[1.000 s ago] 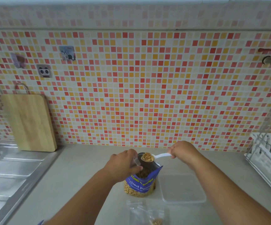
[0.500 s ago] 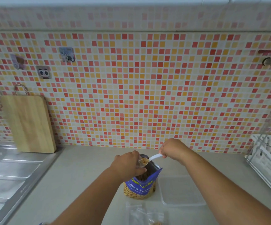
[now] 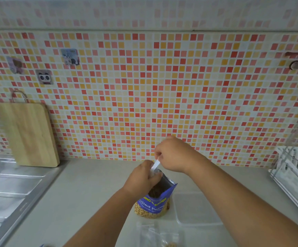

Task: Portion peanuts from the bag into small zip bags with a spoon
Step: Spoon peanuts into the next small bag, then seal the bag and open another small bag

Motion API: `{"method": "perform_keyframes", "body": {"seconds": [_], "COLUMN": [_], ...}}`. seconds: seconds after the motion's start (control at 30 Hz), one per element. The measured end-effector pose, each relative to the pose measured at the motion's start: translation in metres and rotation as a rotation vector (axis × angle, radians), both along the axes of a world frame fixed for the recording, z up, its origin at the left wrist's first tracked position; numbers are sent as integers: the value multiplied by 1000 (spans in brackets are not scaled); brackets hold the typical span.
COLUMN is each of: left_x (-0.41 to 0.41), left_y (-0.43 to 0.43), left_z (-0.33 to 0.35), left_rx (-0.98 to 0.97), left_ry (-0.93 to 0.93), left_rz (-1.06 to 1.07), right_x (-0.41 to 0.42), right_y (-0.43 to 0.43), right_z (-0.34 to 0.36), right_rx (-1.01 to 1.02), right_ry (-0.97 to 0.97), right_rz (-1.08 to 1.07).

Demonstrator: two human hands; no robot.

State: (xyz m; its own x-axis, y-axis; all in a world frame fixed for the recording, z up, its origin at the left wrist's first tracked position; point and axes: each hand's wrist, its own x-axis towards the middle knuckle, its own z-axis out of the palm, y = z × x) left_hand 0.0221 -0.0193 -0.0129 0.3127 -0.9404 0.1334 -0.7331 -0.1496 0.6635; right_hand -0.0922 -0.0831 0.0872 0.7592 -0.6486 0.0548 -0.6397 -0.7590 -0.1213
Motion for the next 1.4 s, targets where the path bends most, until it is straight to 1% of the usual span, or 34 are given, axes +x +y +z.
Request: {"method": "perform_keyframes", "body": {"seconds": [0.07, 0.13, 0.2, 0.23, 0.27, 0.33, 0.4, 0.43, 0.5, 0.53, 0.57, 0.6, 0.63, 0.67, 0.7, 0.73, 0.77, 0.8, 0.93, 1.0, 1.1, 1.2, 1.23, 1.3, 1.37, 1.4], "left_x": [0, 4, 9, 11, 12, 13, 13, 11, 7, 5, 2, -1, -3, -6, -9, -12, -15, -18, -23, -25, -27, -25, -23, -16, -11, -8], "left_y": [3, 5, 9, 12, 16, 25, 33, 36, 43, 47, 52, 56, 59, 62, 64, 65, 66, 66, 69, 71, 74, 77, 77, 80, 79, 82], "left_z": [2, 2, 3, 3, 4, 7, 10, 12, 14, 14, 14, 13, 13, 13, 12, 12, 11, 10, 10, 12, 7, -7, -15, -30, -60, -74], "left_rx": [-74, -133, -186, -219, -257, -332, -373, -379, -366, -351, -338, -327, -316, -299, -280, -261, -244, -230, -170, -155, -106, -31, -8, 32, 127, 177], "left_ry": [124, 218, 330, 417, 539, 815, 1078, 1214, 1435, 1501, 1543, 1563, 1573, 1575, 1573, 1565, 1551, 1536, 1508, 1391, 1213, 1169, 1164, 1112, 988, 897], "left_rz": [45, 84, 138, 163, 181, 193, 165, 135, 47, -10, -76, -136, -186, -218, -241, -261, -279, -293, -300, -261, -215, -184, -134, 55, 231, 293], "right_x": [-3, -11, -19, -22, -24, -23, -20, -20, -22, -22, -22, -20, -19, -18, -17, -16, -16, -16, -18, -21, -25, -32, -37, -47, -56, -61], "right_y": [12, 19, 18, 17, 16, 19, 22, 22, 22, 21, 22, 25, 31, 37, 46, 56, 65, 71, 82, 81, 81, 79, 78, 75, 73, 74], "right_z": [16, 33, 39, 37, 32, 9, -25, -41, -64, -73, -76, -77, -74, -70, -65, -62, -61, -60, -64, -69, -79, -97, -104, -120, -147, -159], "right_rx": [-210, -368, -462, -471, -440, -307, -192, -152, -115, -115, -119, -87, 28, 242, 515, 755, 898, 958, 960, 890, 755, 754, 780, 870, 929, 930], "right_ry": [-28, -83, -152, -160, -130, 27, 193, 223, 205, 150, 30, -138, -345, -544, -700, -808, -850, -857, -960, -1005, -1003, -1004, -1009, -974, -824, -754], "right_rz": [58, 69, -7, -56, -91, -112, -96, -94, -115, -124, -143, -187, -230, -255, -258, -250, -251, -252, -319, -353, -380, -417, -429, -441, -494, -527]}}
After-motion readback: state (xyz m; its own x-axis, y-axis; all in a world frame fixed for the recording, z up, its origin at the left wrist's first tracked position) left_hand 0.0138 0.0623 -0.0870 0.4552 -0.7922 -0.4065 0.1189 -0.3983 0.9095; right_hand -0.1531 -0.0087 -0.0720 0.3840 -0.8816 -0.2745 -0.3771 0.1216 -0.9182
